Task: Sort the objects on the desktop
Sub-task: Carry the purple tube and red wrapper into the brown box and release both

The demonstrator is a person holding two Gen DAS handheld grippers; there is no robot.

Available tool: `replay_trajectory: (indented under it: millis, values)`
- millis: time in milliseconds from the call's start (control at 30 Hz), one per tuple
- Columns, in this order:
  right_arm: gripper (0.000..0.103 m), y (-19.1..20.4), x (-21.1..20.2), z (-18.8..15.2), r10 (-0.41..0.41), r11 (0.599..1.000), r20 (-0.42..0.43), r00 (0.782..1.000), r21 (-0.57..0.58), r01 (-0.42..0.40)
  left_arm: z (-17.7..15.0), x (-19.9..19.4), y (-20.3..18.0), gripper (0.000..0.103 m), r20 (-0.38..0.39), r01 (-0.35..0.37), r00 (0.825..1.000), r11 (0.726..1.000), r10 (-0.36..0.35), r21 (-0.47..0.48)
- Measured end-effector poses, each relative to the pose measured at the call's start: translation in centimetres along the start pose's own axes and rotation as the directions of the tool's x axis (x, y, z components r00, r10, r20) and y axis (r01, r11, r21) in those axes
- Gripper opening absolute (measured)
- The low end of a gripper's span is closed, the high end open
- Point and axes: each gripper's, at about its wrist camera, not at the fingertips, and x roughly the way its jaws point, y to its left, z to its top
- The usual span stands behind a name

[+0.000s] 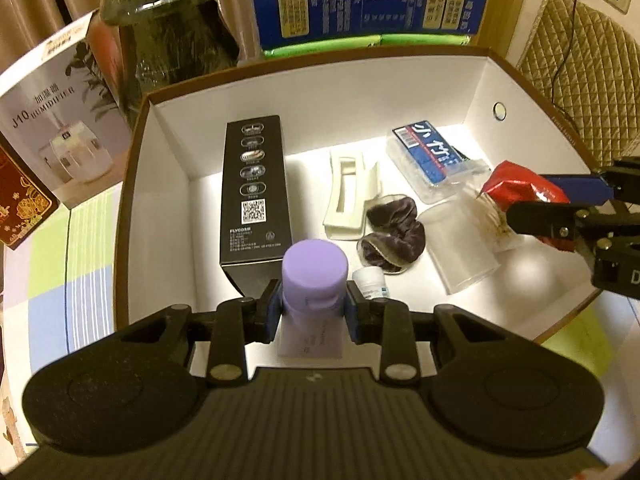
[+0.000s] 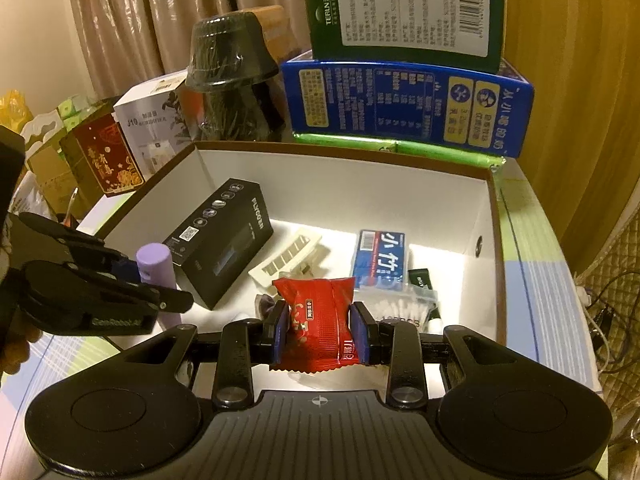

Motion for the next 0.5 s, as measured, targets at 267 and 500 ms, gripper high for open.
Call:
replay_trajectory:
  millis: [267,500]
  values:
    - [0.031,0.3,0.8,0.3,0.004,1.0,-0.008,1.0,-0.004,-0.004,0.3,0.1,0.6,0.036,0.001,0.004,1.0,1.0,-0.004,-0.004]
    - [0.031,0.9,1.4,0.6,0.018,1.0,-0.014,1.0,-0.003,-0.018,0.8,-1.4,1.6,0.058,0.041,0.009,0.999,0.999,-0.007,-0.034]
